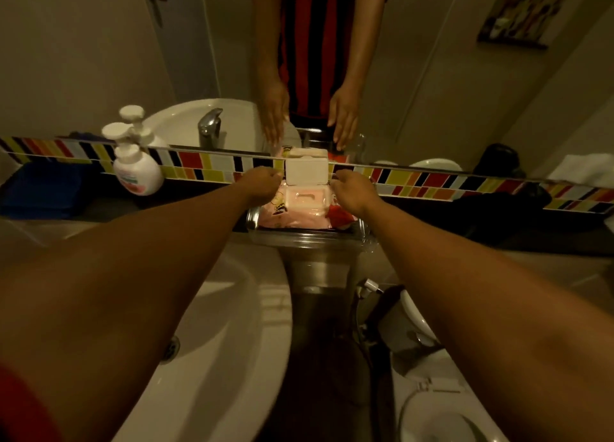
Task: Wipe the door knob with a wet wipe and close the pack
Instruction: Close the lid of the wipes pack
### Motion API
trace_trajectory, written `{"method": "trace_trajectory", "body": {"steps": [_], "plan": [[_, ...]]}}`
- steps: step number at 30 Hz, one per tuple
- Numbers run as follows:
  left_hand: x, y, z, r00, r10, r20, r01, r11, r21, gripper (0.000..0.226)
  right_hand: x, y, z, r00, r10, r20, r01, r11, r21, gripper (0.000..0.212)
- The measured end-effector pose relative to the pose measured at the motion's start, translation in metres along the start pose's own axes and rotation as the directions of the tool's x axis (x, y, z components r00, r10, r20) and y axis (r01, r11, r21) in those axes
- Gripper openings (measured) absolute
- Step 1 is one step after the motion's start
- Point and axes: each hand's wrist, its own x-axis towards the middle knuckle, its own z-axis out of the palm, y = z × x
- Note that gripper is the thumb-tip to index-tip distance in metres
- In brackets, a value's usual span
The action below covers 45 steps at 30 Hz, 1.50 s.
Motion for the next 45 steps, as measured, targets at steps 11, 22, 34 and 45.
{"method": "trace_trajectory", "body": {"steps": [11, 22, 34, 45], "plan": [[0.051, 0.0, 0.03, 0.979, -0.196, -0.06, 0.095, 0.692, -0.715, 0.033, 0.054, 0.011, 0.028, 0.982, 0.18, -0.063, -0.112, 0.813, 0.572, 0.021], [0.033, -0.015, 0.049, 0.984, -0.081, -0.157, 0.015, 0.925, -0.379, 0.025, 0.053, 0.04, 0.038, 0.997, 0.071, 0.007, -0.067, 0.897, 0.436, 0.015], [0.049, -0.023, 0.064, 0.987, -0.073, -0.146, 0.055, 0.991, -0.124, 0.048, 0.057, 0.06, 0.067, 0.999, 0.037, 0.022, -0.043, 0.929, 0.369, 0.041], [0.05, -0.024, 0.065, 0.982, 0.061, -0.18, -0.055, 0.998, 0.037, 0.012, 0.068, 0.056, 0.064, 0.996, -0.038, 0.083, 0.024, 0.987, 0.161, 0.044]]}}
